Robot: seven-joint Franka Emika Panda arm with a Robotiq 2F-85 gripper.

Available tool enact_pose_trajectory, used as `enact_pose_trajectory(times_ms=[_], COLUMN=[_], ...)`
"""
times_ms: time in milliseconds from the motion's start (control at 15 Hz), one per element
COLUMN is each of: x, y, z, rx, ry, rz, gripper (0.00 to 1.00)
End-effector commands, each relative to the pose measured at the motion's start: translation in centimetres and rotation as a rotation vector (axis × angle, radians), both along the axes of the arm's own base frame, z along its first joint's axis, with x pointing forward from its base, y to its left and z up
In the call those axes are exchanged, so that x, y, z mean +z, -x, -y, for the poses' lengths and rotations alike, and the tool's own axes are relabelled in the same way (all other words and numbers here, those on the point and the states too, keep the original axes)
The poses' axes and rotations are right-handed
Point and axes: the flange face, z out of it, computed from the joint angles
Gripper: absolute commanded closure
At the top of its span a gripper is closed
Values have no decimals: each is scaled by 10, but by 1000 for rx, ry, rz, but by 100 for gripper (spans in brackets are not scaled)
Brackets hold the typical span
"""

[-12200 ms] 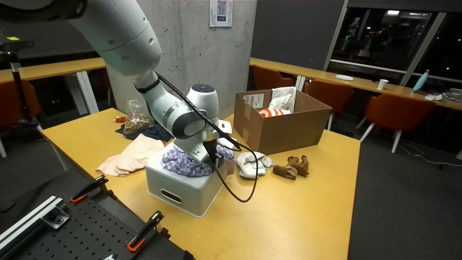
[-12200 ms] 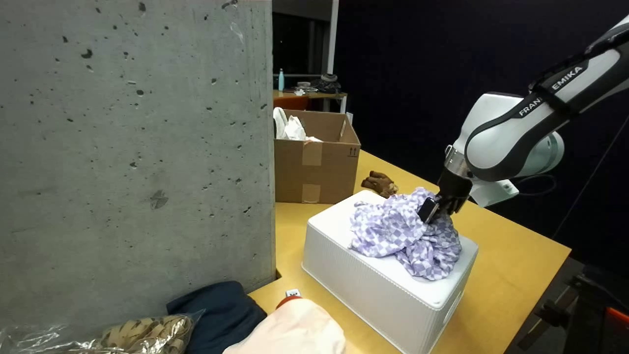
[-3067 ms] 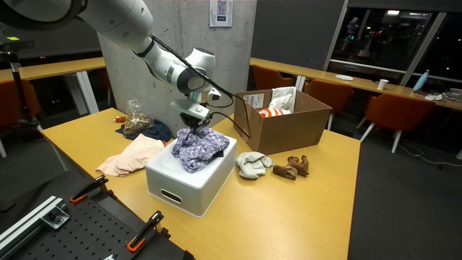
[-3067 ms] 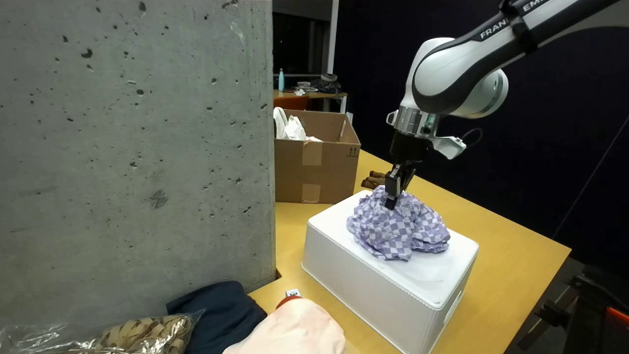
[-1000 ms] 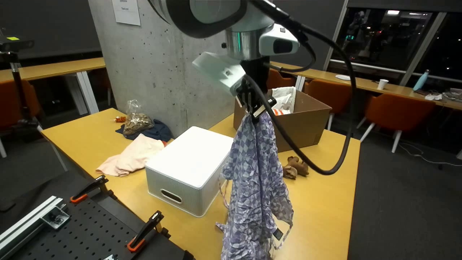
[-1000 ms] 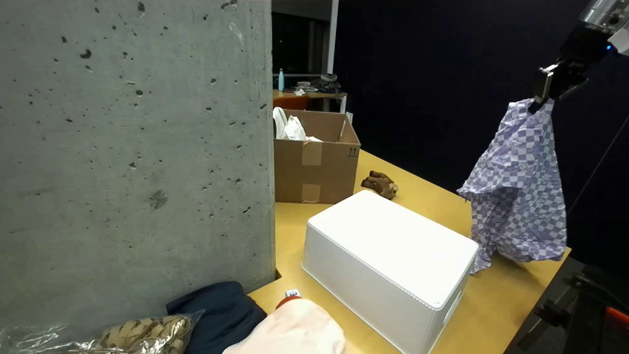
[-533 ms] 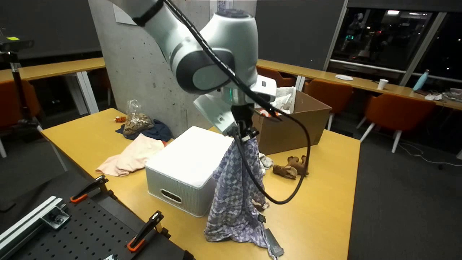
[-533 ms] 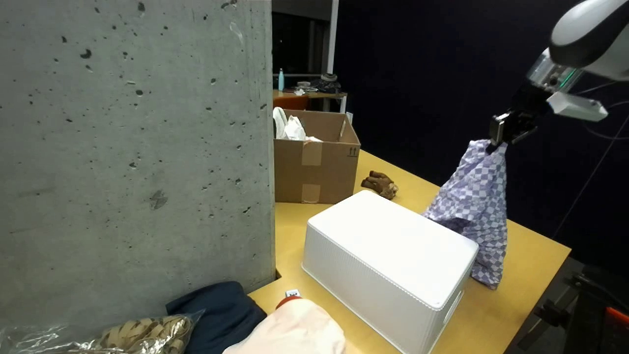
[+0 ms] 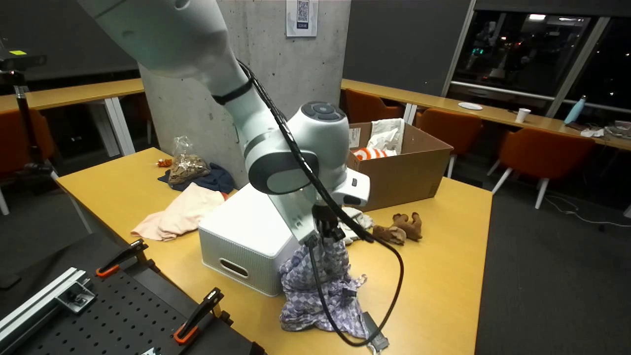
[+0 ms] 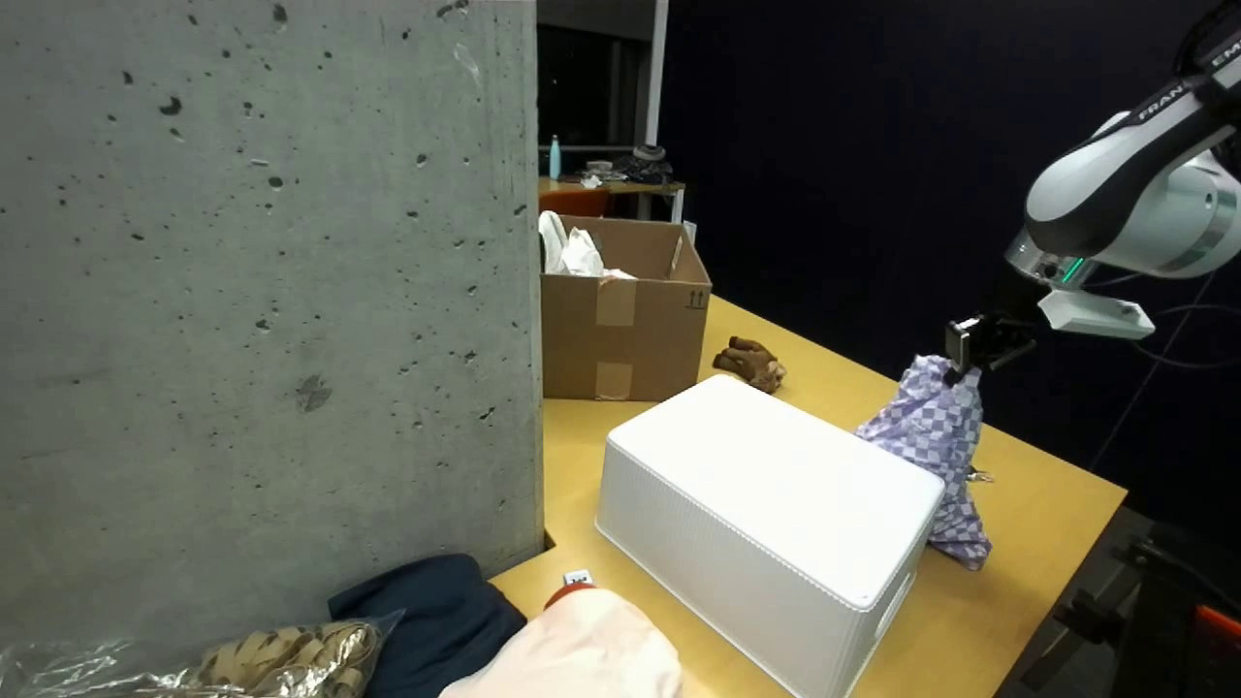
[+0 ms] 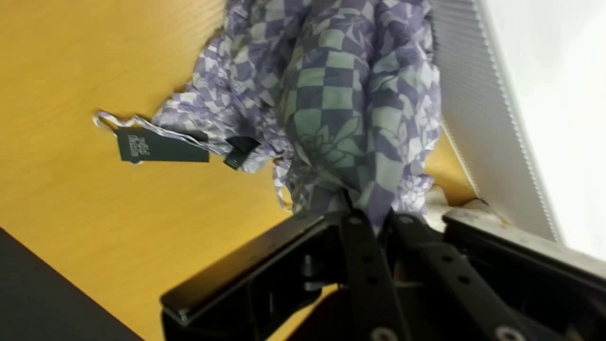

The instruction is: Pick up the checked blue shirt and put it on the yellow container on the white bucket, lift up the checked blue shirt with the yellow container and put them on the white bucket, lift up the checked blue shirt with the yellow container and put them on the table

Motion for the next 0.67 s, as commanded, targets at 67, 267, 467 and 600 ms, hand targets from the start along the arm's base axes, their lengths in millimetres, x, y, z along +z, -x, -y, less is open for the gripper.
enact_pose_trajectory(times_ms=[67,267,467,600], x=[-45,-70,-70,-58], y=[20,13,4,0], z=[58,66,46,24], rx=[-110,-116,-81,-48], ry=[-53,-73,-59,-42], rz=[-12,-21,-29,-33], gripper=[90,64,45,30])
